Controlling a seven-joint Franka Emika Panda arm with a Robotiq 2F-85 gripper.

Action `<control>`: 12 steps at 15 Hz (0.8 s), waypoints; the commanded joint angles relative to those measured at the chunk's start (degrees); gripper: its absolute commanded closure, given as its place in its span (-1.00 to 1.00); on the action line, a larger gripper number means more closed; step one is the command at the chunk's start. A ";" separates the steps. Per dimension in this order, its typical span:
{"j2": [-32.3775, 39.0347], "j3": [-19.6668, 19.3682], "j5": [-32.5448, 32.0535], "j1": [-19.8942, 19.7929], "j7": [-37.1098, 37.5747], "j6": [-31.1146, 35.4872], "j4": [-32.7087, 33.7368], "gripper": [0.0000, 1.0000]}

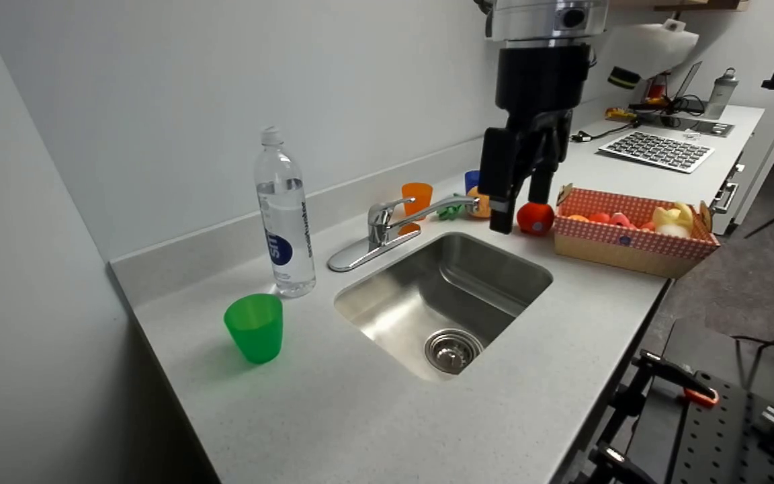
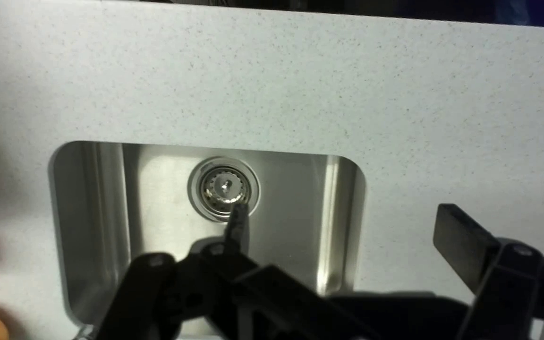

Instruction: Move the box forward

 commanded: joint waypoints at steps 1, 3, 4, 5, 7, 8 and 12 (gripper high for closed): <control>0.50 -2.12 -3.33 -3.74 2.95 1.44 -1.50 -1.00; 0.88 -3.75 -5.16 -5.98 3.58 2.22 -2.20 -1.00; 0.91 -4.62 -6.28 -7.05 3.38 3.12 -2.69 -1.00; 0.93 -5.33 -7.36 -7.99 3.25 4.01 -3.11 -1.00; 1.06 -6.89 -9.49 -10.04 3.08 6.08 -3.52 -1.00; 1.16 -7.57 -10.20 -10.94 3.18 6.89 -3.64 -1.00; 1.37 -8.53 -9.73 -11.53 2.52 6.40 -3.17 -1.00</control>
